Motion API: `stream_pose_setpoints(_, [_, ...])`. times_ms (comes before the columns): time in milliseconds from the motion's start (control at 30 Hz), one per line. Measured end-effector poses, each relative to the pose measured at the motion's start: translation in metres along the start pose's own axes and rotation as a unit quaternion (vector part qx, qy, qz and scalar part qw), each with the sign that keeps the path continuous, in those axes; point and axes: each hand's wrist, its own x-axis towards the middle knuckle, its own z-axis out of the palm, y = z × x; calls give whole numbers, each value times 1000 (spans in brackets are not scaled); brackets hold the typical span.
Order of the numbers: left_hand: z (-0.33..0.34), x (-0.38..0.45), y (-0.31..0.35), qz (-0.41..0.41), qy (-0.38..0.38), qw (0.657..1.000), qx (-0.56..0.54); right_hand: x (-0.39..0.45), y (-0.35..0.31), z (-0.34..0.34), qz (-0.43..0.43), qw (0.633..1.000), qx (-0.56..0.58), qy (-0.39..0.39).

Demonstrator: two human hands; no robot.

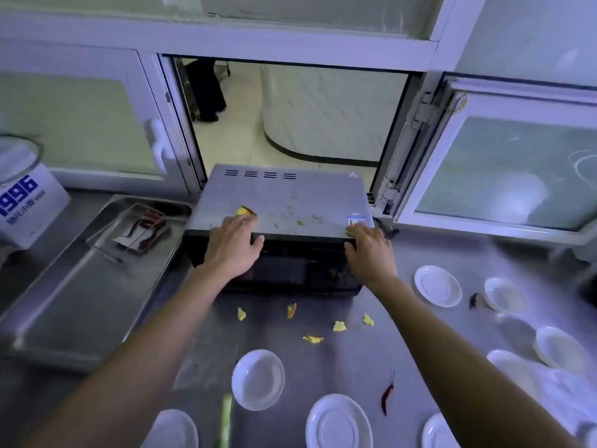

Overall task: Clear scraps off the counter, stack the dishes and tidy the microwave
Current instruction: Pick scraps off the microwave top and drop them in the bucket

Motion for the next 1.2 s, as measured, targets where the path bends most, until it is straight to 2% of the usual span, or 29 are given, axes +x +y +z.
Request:
stream_pose_setpoints(200, [9, 37, -19, -5, 16, 1000, 11, 16, -3, 14, 65, 998, -7, 23])
stream_pose_setpoints(367, [11, 61, -28, -47, 17, 999, 20, 33, 7, 20, 71, 997, -27, 35])
stream_pose_setpoints(567, [12, 77, -36, -42, 3, 998, 50, 42, 6, 24, 57, 997, -16, 44])
stream_pose_setpoints(767, [10, 76, -33, -37, 15, 999, -2, 45, -6, 26, 12, 997, 24, 76])
stream_pose_setpoints(1000, [12, 65, -34, -17, 29, 996, -82, 46, -4, 27, 2, 995, 61, 82])
stream_pose_setpoints(1200, [14, 59, -18, 30, 39, 993, -104, 40, 2, 31, -7, 996, 9, 91])
